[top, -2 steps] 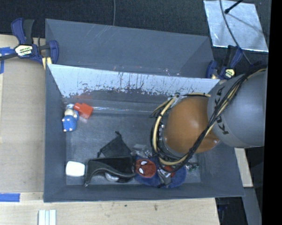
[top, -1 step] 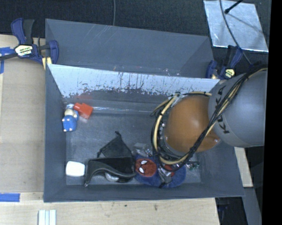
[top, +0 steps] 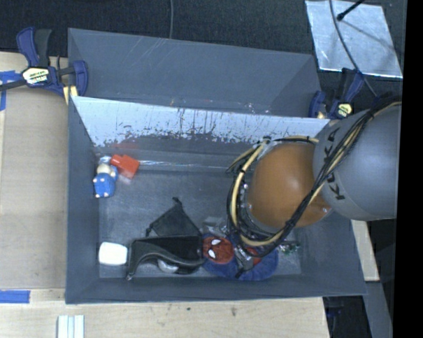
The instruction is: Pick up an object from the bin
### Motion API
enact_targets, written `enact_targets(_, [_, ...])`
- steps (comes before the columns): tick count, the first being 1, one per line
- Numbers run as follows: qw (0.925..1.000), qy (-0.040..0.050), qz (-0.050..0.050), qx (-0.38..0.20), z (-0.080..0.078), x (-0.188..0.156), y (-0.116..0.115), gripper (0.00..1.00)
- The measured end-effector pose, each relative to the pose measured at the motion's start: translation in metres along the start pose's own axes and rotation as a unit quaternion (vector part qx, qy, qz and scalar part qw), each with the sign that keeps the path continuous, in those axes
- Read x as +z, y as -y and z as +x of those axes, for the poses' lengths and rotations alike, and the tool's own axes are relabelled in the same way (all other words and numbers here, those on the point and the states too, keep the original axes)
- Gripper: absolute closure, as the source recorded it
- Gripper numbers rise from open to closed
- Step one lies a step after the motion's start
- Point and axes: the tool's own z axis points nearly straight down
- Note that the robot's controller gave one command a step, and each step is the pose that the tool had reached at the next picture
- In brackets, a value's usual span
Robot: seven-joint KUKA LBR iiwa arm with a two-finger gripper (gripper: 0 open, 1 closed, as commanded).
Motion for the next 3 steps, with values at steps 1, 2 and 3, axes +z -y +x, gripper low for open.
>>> enact_targets(1, [0.9999,-0.0061,-0.009,0.002,-0.002,-0.037,0.003,1.00])
enact_targets(2, [0.9999,-0.0065,-0.010,0.003,-0.003,-0.061,0.004,1.00])
enact_targets(3, [0.9999,-0.0062,-0.010,0.005,-0.005,-0.094,0.006,1.00])
